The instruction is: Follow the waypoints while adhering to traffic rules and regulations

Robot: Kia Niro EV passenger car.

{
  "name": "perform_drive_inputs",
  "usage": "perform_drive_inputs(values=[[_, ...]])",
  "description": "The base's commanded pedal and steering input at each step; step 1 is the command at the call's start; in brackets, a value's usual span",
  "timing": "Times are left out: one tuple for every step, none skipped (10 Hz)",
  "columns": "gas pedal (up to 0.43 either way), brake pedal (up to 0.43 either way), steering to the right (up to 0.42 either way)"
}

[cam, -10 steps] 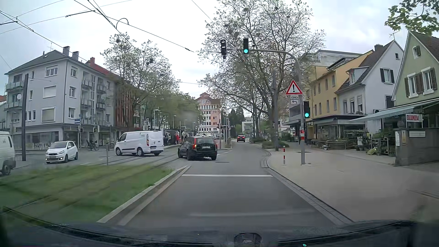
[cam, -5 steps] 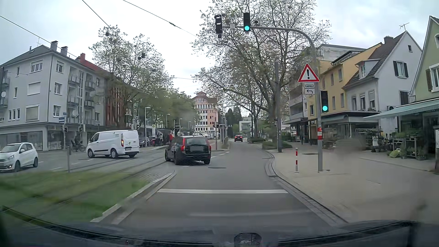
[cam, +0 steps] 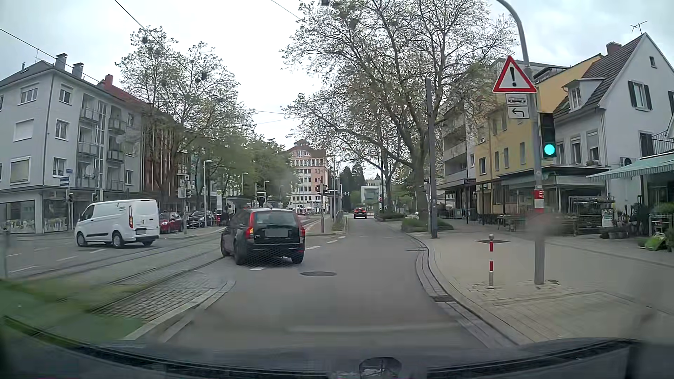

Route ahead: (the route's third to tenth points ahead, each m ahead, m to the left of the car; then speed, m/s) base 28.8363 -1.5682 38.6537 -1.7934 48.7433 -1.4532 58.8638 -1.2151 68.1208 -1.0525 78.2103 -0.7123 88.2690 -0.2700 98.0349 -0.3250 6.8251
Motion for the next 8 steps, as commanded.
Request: perform_drive_inputs(values=[[0.087, 0.000, 0.030], [0.087, 0.000, 0.028], [0.079, 0.000, 0.026], [0.079, 0.000, 0.026], [0.079, 0.000, 0.026], [0.079, 0.000, 0.025], [0.079, 0.000, 0.022], [0.067, 0.000, 0.019]])
